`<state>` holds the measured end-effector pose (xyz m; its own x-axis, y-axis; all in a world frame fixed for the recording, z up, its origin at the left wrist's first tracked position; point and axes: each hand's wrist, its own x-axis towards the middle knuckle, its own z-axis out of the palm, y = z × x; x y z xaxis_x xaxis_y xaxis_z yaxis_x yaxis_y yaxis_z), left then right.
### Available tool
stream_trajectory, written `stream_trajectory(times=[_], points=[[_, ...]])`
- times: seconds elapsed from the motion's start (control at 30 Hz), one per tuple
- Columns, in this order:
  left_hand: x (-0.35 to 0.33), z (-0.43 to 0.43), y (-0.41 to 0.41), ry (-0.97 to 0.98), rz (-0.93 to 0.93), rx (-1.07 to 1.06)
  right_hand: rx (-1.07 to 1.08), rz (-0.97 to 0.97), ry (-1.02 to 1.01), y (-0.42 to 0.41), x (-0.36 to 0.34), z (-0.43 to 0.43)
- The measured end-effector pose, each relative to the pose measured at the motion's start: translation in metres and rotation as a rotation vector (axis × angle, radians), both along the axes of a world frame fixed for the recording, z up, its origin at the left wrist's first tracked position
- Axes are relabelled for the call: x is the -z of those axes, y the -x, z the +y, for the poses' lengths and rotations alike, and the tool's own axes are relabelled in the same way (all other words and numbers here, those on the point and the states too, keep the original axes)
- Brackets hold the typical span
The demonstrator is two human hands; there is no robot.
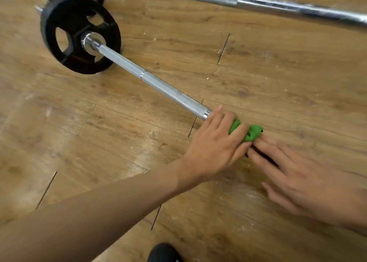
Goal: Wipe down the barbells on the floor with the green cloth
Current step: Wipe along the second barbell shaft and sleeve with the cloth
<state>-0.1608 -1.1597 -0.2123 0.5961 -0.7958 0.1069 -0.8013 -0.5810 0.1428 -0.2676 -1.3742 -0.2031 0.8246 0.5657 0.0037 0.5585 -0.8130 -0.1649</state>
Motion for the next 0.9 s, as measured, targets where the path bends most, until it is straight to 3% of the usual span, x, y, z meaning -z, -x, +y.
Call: stream_trajectory(times=[0.07, 0.2, 0.4, 0.7, 0.9], points=[[0.000, 0.012, -0.013, -0.037, -0.031, 0.040, -0.015, -0.018, 0.074, -0.015, -0.005, 0.000], [-0.010, 0.057, -0.064, -0.070, -0.044, -0.140, -0.014, -0.006, -0.002, 0.000, 0.009, -0.001], [-0.004, 0.045, -0.043, 0.051, 0.054, -0.291, 0.043, 0.012, -0.022, 0.007, 0.005, 0.012], [-0.011, 0.058, -0.015, -0.008, 0.050, -0.260, 0.018, -0.058, 0.039, 0.027, 0.006, 0.035], [-0.007, 0.042, 0.040, -0.001, 0.078, -0.002, -0.025, -0.120, 0.112, 0.046, 0.006, 0.056]])
